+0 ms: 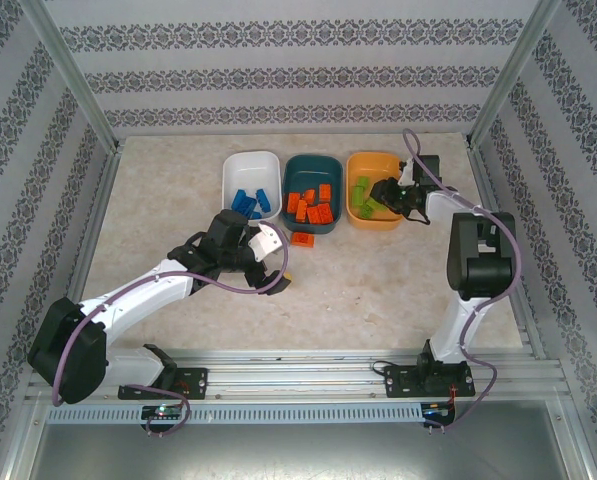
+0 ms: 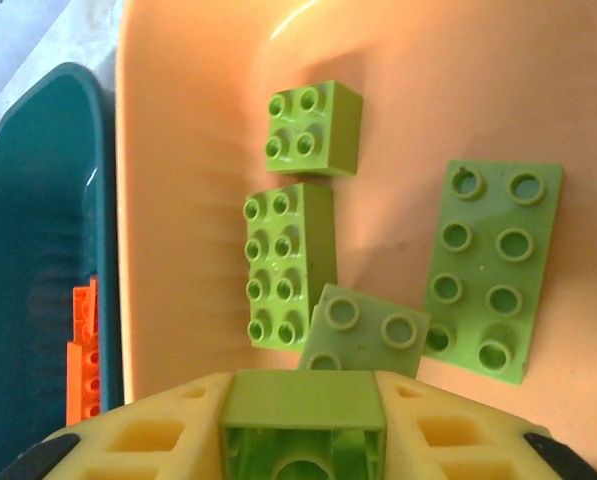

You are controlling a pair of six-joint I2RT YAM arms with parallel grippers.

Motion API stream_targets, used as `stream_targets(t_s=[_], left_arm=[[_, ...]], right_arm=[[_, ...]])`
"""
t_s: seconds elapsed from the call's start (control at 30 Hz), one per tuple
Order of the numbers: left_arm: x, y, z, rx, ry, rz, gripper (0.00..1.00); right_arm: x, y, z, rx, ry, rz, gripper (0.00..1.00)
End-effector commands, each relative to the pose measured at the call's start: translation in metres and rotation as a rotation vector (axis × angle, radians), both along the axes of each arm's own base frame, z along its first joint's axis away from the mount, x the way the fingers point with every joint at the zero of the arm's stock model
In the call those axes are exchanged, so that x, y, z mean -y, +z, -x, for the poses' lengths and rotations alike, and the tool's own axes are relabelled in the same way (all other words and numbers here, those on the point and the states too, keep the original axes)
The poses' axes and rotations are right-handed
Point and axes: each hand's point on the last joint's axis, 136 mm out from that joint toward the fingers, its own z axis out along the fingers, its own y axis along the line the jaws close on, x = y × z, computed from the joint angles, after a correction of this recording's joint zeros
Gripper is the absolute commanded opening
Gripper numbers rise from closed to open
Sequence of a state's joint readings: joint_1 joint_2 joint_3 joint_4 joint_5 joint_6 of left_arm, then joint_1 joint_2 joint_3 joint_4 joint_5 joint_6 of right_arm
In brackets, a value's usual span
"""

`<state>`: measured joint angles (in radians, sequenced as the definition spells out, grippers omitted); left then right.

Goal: Sort the legos into containers by color

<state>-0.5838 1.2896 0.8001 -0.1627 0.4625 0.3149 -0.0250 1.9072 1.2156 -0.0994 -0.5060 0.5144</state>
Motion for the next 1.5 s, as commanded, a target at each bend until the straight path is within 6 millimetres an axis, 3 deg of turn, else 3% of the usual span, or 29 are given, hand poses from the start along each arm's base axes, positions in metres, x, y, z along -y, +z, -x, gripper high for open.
stream_targets(t_s=[0.0, 0.23, 0.43, 0.97, 1.13, 1.3, 1.47], left_arm=[[0.010, 0.004, 0.003, 0.028, -0.043, 0.027, 1.00], [0.012, 0.000, 0.003, 0.011, -0.047, 0.027, 1.00], [0.012, 0.000, 0.003, 0.013, -0.044, 0.026, 1.00], [0.008, 0.007, -0.004, 0.026, 0.017, 0.030, 1.00], [-0.005, 0.018, -0.023, 0.053, 0.154, 0.005, 1.00], [-0.025, 0.033, -0.042, 0.074, 0.335, -0.005, 1.00], [-0.054, 0.045, -0.062, 0.021, 0.522, -0.005, 1.00]], right_arm=[[0.008, 0.006, -0.015, 0.034, -0.017, 0.002, 0.38], [0.012, 0.004, -0.015, 0.031, -0.024, 0.016, 0.54], [0.015, 0.016, -0.010, 0.050, -0.030, 0.028, 0.61], [0.003, 0.091, 0.012, 0.151, -0.019, -0.020, 0.60], [-0.017, 0.111, 0.030, 0.182, -0.007, -0.061, 0.57], [-0.056, 0.132, 0.052, 0.217, 0.077, -0.079, 0.56], [-0.091, 0.139, 0.079, 0.222, 0.154, 0.016, 0.56]])
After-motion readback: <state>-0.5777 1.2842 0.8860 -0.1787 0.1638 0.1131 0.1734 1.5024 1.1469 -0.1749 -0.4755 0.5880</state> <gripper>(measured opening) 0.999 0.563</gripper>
